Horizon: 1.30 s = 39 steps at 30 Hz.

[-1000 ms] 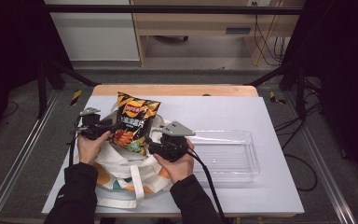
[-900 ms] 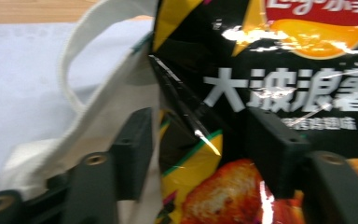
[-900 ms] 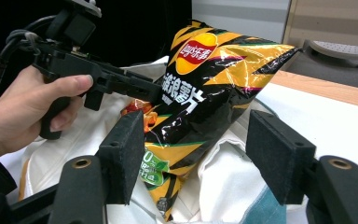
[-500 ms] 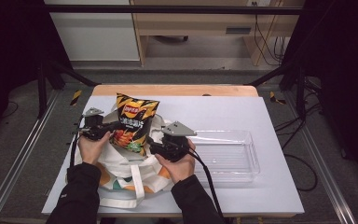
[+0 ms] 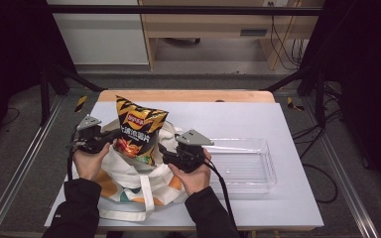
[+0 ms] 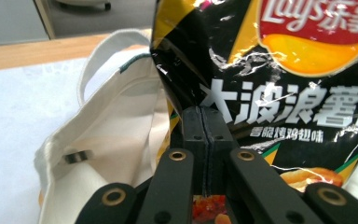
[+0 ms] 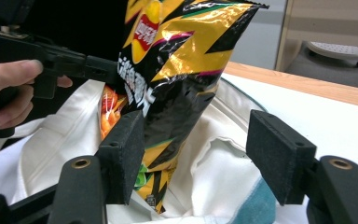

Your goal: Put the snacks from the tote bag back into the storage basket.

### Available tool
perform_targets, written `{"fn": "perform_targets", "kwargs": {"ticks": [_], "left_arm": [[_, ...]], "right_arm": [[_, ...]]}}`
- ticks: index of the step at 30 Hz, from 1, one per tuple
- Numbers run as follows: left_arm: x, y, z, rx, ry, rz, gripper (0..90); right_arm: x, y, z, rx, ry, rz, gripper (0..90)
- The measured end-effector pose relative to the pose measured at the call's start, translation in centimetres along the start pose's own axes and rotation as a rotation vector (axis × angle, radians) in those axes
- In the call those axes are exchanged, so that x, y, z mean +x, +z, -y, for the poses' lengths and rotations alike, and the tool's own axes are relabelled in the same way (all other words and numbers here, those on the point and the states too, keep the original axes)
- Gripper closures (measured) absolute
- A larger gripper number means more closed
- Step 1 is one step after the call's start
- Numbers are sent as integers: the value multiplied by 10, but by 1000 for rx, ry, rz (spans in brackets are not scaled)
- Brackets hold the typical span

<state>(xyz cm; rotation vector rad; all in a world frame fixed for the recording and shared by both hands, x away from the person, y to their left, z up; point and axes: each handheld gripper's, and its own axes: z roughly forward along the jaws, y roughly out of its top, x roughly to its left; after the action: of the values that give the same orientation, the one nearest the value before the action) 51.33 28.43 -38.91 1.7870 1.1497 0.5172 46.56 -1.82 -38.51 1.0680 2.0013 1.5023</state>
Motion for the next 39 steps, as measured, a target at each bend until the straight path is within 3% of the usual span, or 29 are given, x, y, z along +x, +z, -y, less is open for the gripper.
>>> {"fn": "perform_targets", "kwargs": {"ticks": [6, 13, 20, 22, 25, 27, 30, 39], "left_arm": [[-17, -19, 1, -69, 36, -14, 900], [-31, -29, 15, -63, 93, -26, 900], [-22, -36, 20, -77, 89, -11, 888], [-21, -39, 18, -104, 95, -16, 846], [-18, -50, 10, -167, 81, -14, 673], [-16, -58, 5, -213, 88, -7, 567], [-15, -62, 2, -234, 91, 18, 481], [-15, -34, 4, -169, 105, 79, 438]], "right_arm": [[4, 0, 0, -29, 11, -40, 365], [15, 10, -1, -51, 17, -67, 382], [26, 9, -5, -83, 5, -116, 770], [28, 8, -7, -91, 4, -129, 834], [28, 9, -8, -67, -24, -128, 885], [28, 10, -7, -70, -43, -141, 897], [31, 10, -9, -72, -80, -159, 900], [36, 10, -12, -58, -114, -180, 900]]}}
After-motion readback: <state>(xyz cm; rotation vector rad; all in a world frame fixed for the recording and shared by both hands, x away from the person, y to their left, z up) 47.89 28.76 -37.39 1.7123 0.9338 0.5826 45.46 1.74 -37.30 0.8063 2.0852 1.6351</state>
